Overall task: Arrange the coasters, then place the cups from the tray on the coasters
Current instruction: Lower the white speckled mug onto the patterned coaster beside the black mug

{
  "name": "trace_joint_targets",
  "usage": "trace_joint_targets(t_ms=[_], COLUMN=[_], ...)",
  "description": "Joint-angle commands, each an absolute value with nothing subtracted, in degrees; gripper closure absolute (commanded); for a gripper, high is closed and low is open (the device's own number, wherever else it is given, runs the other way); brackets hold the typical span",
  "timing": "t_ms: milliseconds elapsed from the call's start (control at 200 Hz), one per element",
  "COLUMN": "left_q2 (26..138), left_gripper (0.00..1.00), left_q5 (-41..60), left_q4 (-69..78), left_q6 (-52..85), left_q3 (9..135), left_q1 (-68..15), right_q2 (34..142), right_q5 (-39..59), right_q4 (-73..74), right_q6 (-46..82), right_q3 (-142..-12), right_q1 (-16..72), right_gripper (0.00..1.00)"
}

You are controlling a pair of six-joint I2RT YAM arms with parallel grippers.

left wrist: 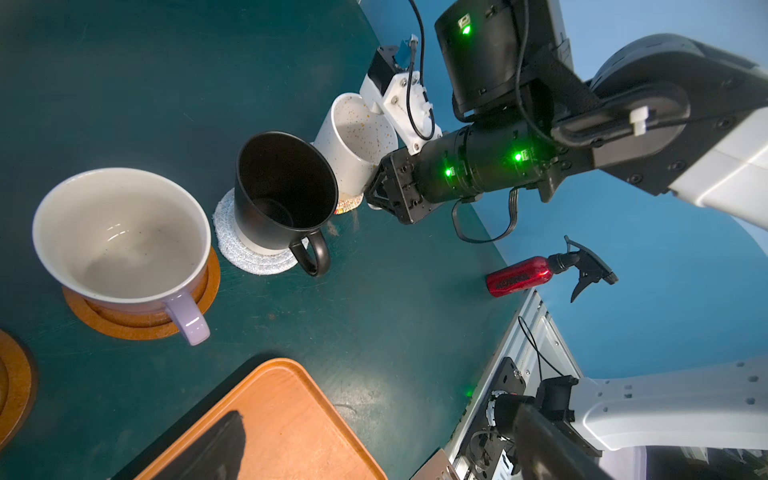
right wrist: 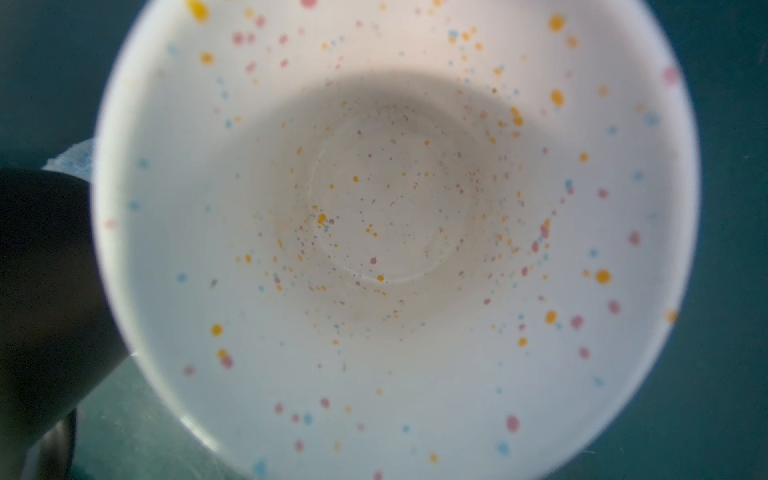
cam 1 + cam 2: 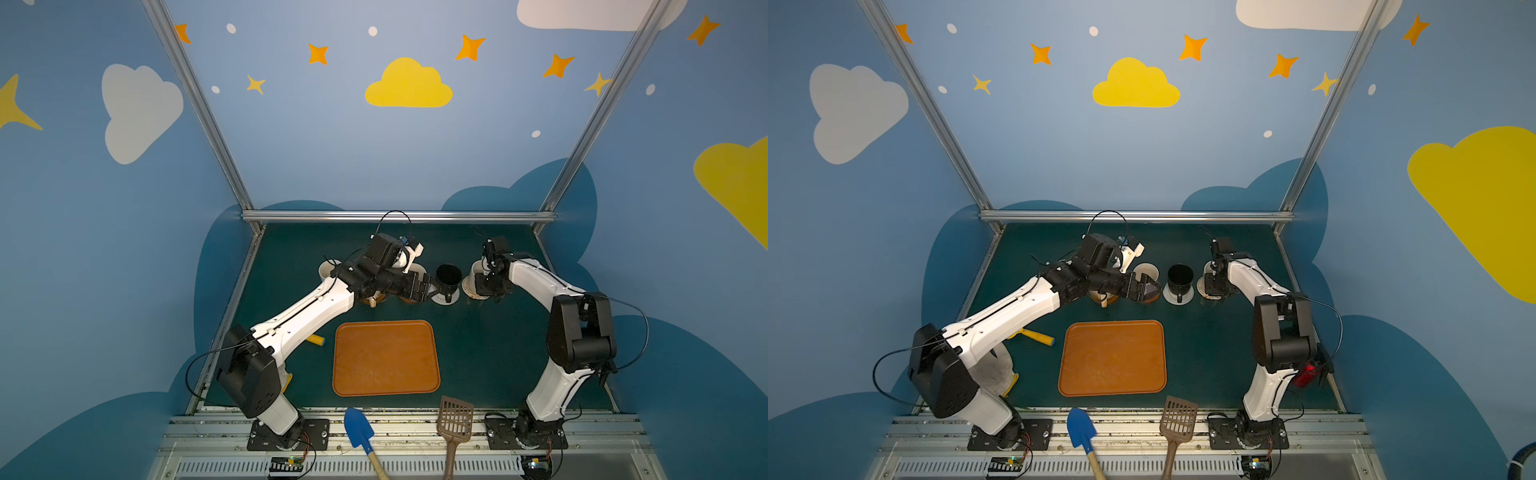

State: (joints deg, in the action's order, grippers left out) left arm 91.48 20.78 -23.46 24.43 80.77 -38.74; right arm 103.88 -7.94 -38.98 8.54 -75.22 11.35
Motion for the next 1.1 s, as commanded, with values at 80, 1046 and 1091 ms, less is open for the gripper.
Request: trace_joint_targets(t_ms=[80,1046,1091], left_q2=[89.91,88.51,88.42], left_gripper=[0.0,0.0,0.0], left_q5=[21.06,21.98,21.98], left_q4=[-22.76,-20.72,-20.68], left_q6=[24.41,25.35,25.33], left_q3=[80.25,77.87,77.87], left_q1=[-38.41,-37.18,-37.06], right_q2=[101.76,104.5,103.8], right_q5=[-8.27,-4.23,-4.77], right_q4=[-37.13,-42.72,-42.69], right_q6=[8.45,7.62,7.63], right_q3=[-73.2,-78.92,-78.8], right_q1=[11.92,10.94,10.99], right_gripper=[1.0,0.71,0.65])
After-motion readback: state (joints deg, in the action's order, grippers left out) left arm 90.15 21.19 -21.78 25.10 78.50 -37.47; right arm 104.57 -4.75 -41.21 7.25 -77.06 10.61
